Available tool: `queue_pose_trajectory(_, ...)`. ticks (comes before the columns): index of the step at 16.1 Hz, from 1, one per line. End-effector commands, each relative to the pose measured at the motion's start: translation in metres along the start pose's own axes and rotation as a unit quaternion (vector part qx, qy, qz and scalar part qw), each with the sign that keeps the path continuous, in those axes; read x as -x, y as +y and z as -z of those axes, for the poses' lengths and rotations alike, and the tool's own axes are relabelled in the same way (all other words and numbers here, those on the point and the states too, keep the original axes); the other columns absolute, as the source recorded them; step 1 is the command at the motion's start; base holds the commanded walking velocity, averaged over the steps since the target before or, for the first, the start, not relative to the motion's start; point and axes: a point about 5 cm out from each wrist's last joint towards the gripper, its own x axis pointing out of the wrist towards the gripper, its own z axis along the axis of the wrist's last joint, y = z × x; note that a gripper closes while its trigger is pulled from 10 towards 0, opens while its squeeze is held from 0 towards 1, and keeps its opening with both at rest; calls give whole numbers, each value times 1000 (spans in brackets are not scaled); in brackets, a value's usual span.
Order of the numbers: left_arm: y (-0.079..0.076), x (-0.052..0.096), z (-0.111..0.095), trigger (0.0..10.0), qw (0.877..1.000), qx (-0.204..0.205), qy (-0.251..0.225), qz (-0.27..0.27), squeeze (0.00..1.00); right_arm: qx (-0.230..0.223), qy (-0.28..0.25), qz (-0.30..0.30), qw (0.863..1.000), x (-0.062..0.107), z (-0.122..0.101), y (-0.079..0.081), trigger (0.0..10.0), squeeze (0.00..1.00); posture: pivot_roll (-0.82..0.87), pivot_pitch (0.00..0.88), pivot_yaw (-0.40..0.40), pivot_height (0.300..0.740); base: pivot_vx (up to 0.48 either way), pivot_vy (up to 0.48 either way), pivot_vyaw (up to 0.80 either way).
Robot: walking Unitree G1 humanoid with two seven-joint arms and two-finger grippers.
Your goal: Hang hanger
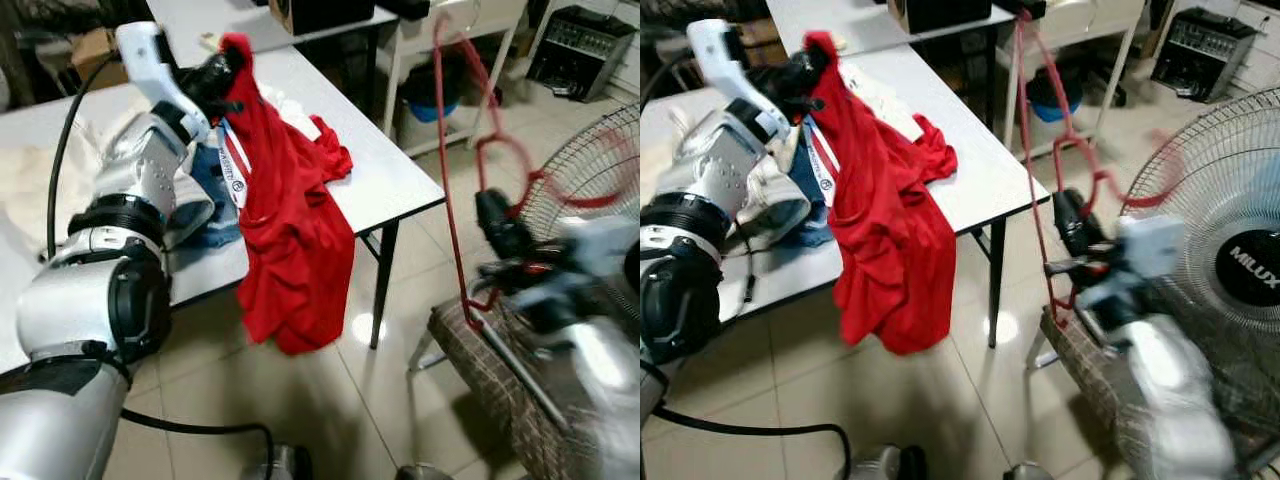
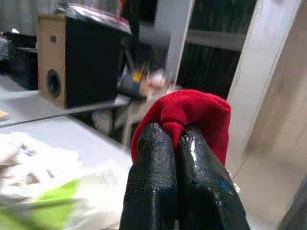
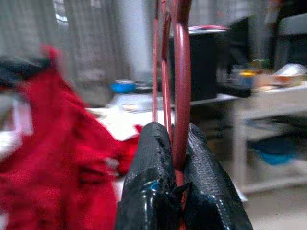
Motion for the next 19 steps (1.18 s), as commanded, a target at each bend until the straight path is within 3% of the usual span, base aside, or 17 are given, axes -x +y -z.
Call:
queue_pose_trajectory(1,4,-3,-18,0,997,-68,16,-25,0,-17,0,-69,997,10,-17,6,10000,0,-23,19,147,740,0,0,0)
queue_pose_trajectory(3,4,-6,-36,0,997,-73,1,-40,0,-25,29,-136,990,21,-24,14,10000,0,-23,15,152,740,0,0,0)
queue_pose_trajectory(5,0,-8,-47,0,990,-138,2,-25,0,-45,110,-201,972,34,-19,27,10000,0,-28,14,157,740,0,0,0)
queue_pose_trajectory(8,-5,-10,-53,0,989,-145,-15,-14,0,-53,167,-191,966,37,-8,28,10000,0,-32,16,156,740,0,0,0)
queue_pose_trajectory(10,-16,-8,-64,0,989,-133,-60,34,0,-62,206,-146,966,34,5,27,10000,0,-31,19,148,740,0,0,0)
queue_pose_trajectory(11,-32,-3,-60,0,981,-155,-65,101,0,-77,215,-139,964,29,7,30,10000,0,-24,21,138,740,0,0,0)
queue_pose_trajectory(13,-50,5,-46,0,968,-189,-47,159,0,-87,219,-148,961,25,7,35,10000,0,-18,29,129,740,0,0,0)
queue_pose_trajectory(19,-57,12,-33,0,965,-208,-26,156,0,-90,224,-165,956,23,3,41,10000,0,-13,39,119,740,0,0,0)
